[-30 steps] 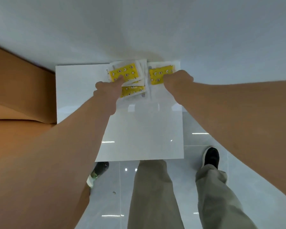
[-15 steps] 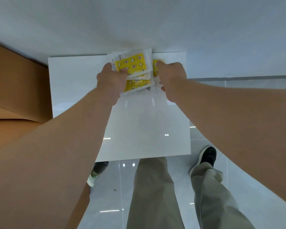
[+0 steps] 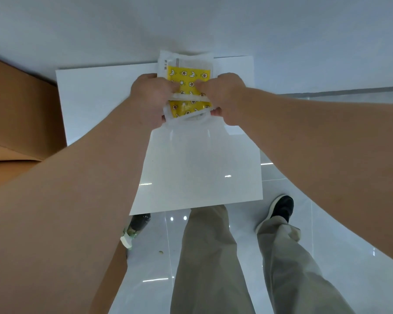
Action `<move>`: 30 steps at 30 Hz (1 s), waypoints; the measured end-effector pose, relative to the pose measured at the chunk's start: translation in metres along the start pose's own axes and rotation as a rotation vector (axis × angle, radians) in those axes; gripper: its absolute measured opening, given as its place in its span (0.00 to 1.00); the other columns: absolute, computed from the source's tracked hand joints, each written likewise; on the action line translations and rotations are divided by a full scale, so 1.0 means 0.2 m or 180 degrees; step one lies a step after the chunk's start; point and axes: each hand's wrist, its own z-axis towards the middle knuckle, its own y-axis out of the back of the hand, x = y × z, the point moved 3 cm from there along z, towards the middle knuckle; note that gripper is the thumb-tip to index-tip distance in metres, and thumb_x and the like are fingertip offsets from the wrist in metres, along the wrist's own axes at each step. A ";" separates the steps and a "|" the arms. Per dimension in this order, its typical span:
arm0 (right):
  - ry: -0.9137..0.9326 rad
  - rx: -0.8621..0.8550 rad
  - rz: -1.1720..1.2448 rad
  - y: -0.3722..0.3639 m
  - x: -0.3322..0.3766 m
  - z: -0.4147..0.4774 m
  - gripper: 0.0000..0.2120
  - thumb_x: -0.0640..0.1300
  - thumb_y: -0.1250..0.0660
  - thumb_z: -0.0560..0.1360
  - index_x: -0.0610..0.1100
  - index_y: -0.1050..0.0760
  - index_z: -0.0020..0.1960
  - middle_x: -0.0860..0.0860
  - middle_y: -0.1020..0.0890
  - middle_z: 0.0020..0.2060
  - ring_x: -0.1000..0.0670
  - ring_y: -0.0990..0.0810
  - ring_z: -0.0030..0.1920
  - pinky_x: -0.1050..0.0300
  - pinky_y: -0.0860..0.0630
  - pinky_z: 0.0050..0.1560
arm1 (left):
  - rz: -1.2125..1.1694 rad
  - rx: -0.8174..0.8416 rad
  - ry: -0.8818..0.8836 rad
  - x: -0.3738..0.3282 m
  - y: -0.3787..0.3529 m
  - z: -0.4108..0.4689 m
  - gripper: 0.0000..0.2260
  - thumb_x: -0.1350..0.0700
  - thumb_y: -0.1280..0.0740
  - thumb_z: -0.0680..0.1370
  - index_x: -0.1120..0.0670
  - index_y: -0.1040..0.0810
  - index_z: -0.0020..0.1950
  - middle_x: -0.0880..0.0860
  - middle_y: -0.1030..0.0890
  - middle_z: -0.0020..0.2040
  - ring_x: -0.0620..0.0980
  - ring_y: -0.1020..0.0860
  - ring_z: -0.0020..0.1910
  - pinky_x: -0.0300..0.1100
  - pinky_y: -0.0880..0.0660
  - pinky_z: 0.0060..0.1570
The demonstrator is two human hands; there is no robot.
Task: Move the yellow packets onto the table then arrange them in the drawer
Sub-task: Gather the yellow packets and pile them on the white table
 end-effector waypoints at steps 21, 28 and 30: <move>-0.0384 0.0343 0.0996 0.15 -0.19 -0.16 0.33 0.38 0.21 0.71 0.45 0.30 0.72 0.46 0.20 0.61 0.42 0.18 0.57 0.42 0.20 0.60 | -0.0181 0.0346 0.0624 0.05 -0.04 -0.27 0.10 0.63 0.34 0.80 0.53 0.18 0.58 0.56 0.15 0.54 0.57 0.16 0.49 0.55 0.17 0.45; -0.0112 0.0269 0.0899 0.39 -0.20 -0.64 0.17 0.35 0.23 0.72 0.42 0.25 0.56 0.43 0.16 0.53 0.39 0.15 0.53 0.35 0.18 0.54 | -0.0714 0.0696 0.0455 0.03 -0.06 -0.76 0.18 0.69 0.36 0.80 0.54 0.23 0.67 0.58 0.15 0.57 0.59 0.14 0.49 0.63 0.18 0.49; 0.0065 0.0231 0.0947 0.48 -0.14 -0.82 0.15 0.35 0.24 0.73 0.43 0.25 0.55 0.44 0.16 0.52 0.40 0.15 0.52 0.36 0.18 0.53 | -0.0901 0.0831 0.0409 -0.03 -0.07 -0.92 0.20 0.69 0.38 0.80 0.54 0.26 0.70 0.60 0.17 0.60 0.63 0.16 0.54 0.67 0.21 0.52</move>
